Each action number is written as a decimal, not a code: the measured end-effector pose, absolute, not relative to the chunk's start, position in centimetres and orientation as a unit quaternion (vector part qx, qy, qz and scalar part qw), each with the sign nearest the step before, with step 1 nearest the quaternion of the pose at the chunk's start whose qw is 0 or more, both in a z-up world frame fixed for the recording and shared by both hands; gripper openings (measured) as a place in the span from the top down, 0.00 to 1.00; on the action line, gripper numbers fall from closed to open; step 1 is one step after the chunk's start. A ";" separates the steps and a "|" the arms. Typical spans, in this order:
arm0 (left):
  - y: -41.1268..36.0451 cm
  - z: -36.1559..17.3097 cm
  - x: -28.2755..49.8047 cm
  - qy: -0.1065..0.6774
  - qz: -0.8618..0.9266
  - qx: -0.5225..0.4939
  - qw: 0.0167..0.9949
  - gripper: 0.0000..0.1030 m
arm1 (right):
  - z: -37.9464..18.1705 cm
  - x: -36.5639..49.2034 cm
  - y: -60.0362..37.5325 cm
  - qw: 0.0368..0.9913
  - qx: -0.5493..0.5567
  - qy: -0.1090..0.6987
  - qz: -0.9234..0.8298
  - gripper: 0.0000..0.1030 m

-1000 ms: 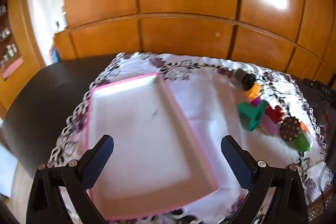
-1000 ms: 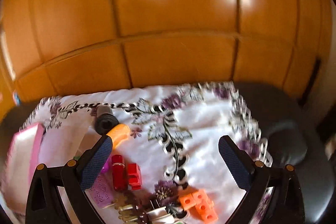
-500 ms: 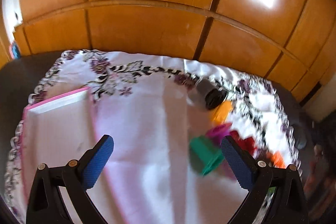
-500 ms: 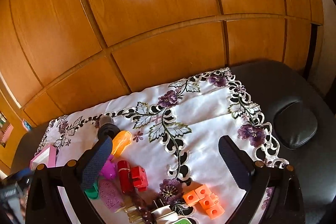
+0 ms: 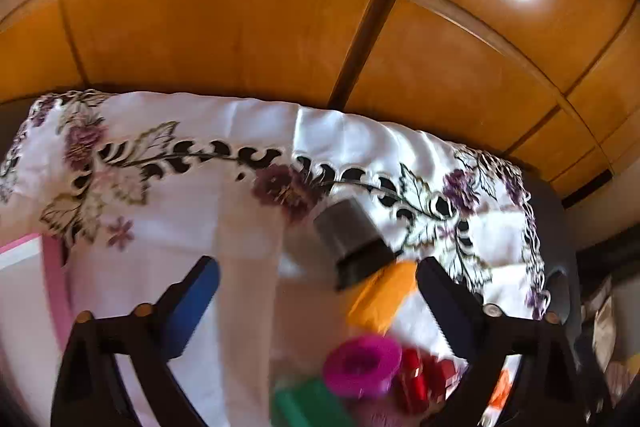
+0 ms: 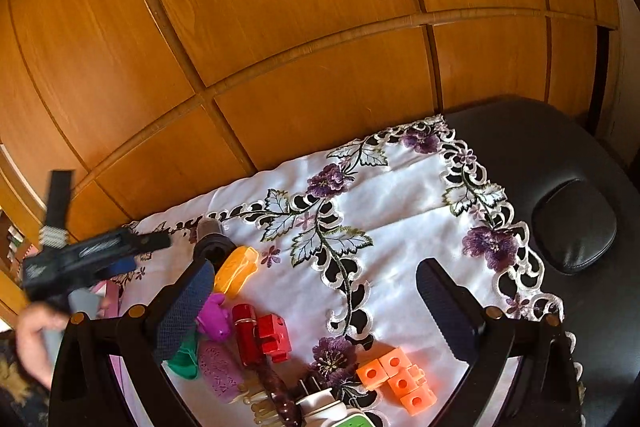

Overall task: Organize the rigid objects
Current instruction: 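Close the left gripper around the black jar, then lift the black jar with the left gripper while the right gripper grasps the orange plastic piece, then lower the black jar into the tray and open the left gripper, then carry the orange piece into the tray beside the jar and open the right gripper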

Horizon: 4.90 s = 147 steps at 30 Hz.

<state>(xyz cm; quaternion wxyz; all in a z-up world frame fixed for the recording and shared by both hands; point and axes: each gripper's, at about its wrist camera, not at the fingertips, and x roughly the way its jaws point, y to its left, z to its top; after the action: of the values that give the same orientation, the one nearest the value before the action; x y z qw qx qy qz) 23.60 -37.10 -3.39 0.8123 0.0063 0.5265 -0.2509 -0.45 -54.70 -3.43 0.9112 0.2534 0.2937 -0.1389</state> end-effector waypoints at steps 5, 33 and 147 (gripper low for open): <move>-39.0 -5.5 25.9 0.556 -0.249 -0.020 0.793 0.13 | -3.6 -0.2 -54.6 0.909 0.260 0.299 -0.129 0.00; -28.4 -2.0 15.4 0.494 -0.307 0.002 0.813 0.57 | -5.0 0.3 -55.6 0.895 0.257 0.332 -0.150 0.08; -5.4 -1.9 5.3 0.392 -0.051 -0.011 0.918 0.33 | -13.1 3.5 -34.6 0.859 -0.034 0.503 0.086 0.34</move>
<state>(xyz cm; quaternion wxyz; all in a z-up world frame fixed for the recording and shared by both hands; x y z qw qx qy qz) 5.26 -5.39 -1.86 0.9183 -0.0111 0.3925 -0.0508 3.46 -34.56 -13.05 0.8594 -0.0337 0.5030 0.0858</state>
